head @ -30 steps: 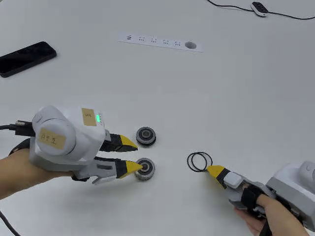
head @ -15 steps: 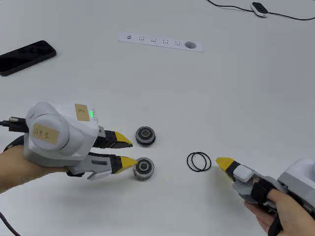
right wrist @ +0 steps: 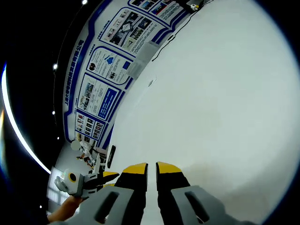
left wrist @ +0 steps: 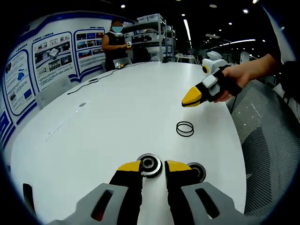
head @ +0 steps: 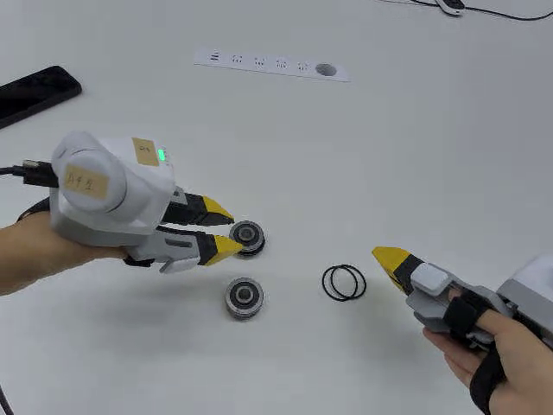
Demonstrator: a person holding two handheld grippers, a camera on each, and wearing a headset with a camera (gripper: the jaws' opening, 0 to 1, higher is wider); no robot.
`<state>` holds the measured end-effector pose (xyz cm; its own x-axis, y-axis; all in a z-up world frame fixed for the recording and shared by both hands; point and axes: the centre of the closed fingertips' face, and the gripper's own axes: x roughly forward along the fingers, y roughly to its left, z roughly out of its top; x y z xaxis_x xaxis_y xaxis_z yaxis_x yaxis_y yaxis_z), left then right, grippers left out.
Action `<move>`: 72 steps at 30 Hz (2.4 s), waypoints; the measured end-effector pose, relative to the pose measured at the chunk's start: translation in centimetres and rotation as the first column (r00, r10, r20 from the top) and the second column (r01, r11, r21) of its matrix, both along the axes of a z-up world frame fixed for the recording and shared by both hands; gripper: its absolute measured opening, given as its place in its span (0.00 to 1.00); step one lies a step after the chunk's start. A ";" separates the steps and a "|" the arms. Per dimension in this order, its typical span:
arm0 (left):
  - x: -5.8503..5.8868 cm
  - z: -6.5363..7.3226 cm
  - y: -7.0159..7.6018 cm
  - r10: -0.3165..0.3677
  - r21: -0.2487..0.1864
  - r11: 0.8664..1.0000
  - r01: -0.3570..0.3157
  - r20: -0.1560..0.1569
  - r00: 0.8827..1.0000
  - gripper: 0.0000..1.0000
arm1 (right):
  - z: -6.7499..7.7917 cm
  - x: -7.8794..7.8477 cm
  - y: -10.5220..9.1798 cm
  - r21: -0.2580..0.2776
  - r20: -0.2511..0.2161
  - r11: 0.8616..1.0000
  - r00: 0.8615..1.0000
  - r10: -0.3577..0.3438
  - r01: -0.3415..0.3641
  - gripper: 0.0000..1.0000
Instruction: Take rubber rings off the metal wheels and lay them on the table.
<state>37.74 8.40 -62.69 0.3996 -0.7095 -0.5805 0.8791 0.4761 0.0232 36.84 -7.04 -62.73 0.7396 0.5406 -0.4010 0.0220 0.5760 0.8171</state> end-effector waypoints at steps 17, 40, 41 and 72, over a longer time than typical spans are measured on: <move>1.0 -2.4 -0.9 -0.022 0.049 0.999 0.024 -0.048 0.999 0.17 | 0.3 0.9 1.5 0.115 -0.018 0.993 1.000 -0.009 0.011 0.08; 0.8 -2.4 -0.9 -0.065 0.083 0.994 0.068 -0.034 0.997 0.14 | 1.0 1.2 5.6 0.187 -0.010 0.980 0.997 0.070 -0.067 0.08; 0.8 -2.4 -0.9 -0.069 0.085 0.994 0.071 -0.031 0.997 0.14 | 1.1 1.3 5.9 0.193 -0.008 0.978 0.997 0.076 -0.073 0.08; 0.9 -2.5 -1.0 -0.130 0.121 0.984 0.130 -0.008 0.991 0.13 | -1.6 2.0 14.5 0.113 -0.003 0.953 0.959 0.283 -0.281 0.51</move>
